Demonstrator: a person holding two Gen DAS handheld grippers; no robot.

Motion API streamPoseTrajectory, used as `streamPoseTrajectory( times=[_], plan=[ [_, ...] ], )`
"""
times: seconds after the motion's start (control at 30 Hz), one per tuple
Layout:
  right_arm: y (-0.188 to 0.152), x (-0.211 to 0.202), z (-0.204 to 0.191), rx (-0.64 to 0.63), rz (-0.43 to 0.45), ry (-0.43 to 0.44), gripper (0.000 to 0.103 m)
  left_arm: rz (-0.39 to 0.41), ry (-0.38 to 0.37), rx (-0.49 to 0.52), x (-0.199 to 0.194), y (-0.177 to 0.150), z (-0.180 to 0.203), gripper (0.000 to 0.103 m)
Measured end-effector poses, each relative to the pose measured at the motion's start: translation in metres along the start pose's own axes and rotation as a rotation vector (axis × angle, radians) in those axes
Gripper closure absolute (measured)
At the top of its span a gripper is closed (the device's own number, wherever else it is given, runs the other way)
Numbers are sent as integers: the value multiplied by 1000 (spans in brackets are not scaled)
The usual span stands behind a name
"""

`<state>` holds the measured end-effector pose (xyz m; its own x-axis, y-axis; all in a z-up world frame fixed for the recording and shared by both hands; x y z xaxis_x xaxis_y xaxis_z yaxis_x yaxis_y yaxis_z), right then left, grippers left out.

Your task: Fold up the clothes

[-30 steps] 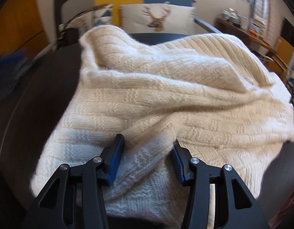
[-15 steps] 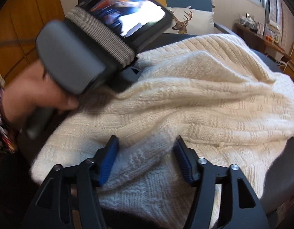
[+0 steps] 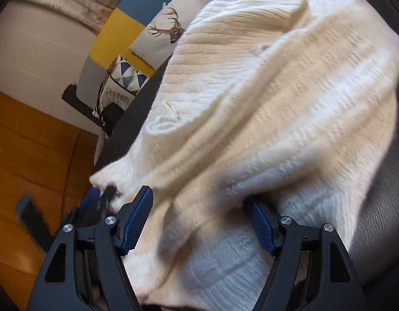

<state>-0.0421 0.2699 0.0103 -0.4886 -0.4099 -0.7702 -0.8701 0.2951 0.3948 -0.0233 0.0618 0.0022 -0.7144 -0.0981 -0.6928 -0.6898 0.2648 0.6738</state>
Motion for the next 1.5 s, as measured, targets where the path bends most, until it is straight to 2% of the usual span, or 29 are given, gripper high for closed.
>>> streamPoseTrajectory(
  times=[0.03, 0.07, 0.1, 0.17, 0.3, 0.47, 0.6, 0.73, 0.83, 0.93, 0.97, 1.03, 1.1, 1.13, 1.2, 1.23, 1.27, 1.3, 1.37, 1.4, 1.47, 1.5],
  plan=[
    [1, 1, -2, -1, 2, -9, 48, 2, -6, 5, -5, -7, 2, 64],
    [2, 1, -4, -2, 4, -18, 84, 3, -12, 10, -10, -13, 3, 64],
    [5, 5, -7, -26, -15, -35, 95, 3, -23, 17, -15, -20, 5, 64],
    [3, -2, 2, -29, -9, -46, 95, -3, -49, 30, -20, -29, 9, 64],
    [9, -27, -23, -117, 72, -53, 95, 29, -67, 76, -36, -50, 13, 64],
    [28, -40, -95, -293, 106, -7, 95, 130, -66, 164, -67, -80, 8, 64],
    [30, -26, -199, -518, 103, 48, 95, 154, -26, 236, -81, -108, 2, 64],
    [12, 7, -278, -686, 66, 102, 95, 93, -13, 189, -76, -124, -16, 64],
    [-2, 32, -337, -812, 38, 144, 95, 92, -1, 132, -76, -125, -37, 64],
    [-20, 60, -371, -929, 5, 138, 95, 95, 14, 77, -78, -127, -54, 64],
    [-27, 72, -381, -972, -22, 136, 95, 95, 18, 60, -78, -128, -59, 64],
    [-40, 103, -395, -1048, -145, 157, 93, 94, 27, 37, -79, -128, -66, 64],
    [-50, 133, -398, -1090, -276, 109, 83, 101, 33, 43, -79, -127, -68, 64],
    [-52, 139, -397, -1100, -290, 73, 83, 109, 35, 56, -80, -126, -67, 64],
    [-44, 136, -387, -1080, -273, 53, 81, 126, 38, 83, -80, -123, -65, 64],
    [-35, 126, -379, -1041, -252, 77, 80, 135, 29, 99, -79, -117, -61, 64],
    [-27, 116, -371, -1003, -232, 101, 74, 145, 18, 116, -76, -110, -56, 64],
    [-16, 101, -357, -955, -201, 127, 62, 155, 6, 134, -73, -102, -51, 64],
    [7, 69, -323, -872, -114, 134, 48, 174, -17, 168, -68, -88, -42, 64],
    [18, 54, -300, -839, -66, 110, 44, 184, -28, 185, -65, -80, -37, 64],
    [38, 23, -252, -777, 16, 42, 44, 181, -51, 212, -55, -65, -25, 64],
    [51, 7, -218, -740, 58, -38, 44, 160, -63, 219, -46, -57, -18, 64]
  ],
)
Point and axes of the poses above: each gripper's, at about its wrist camera, not at the fingertips, and x roughly the way its jaws point, z to its right, y to its top, the point moved 2 cm from there along x, roughly the way its jaws point, and after that the axes turned 8 degrees about -y, right-handed, at the moved point
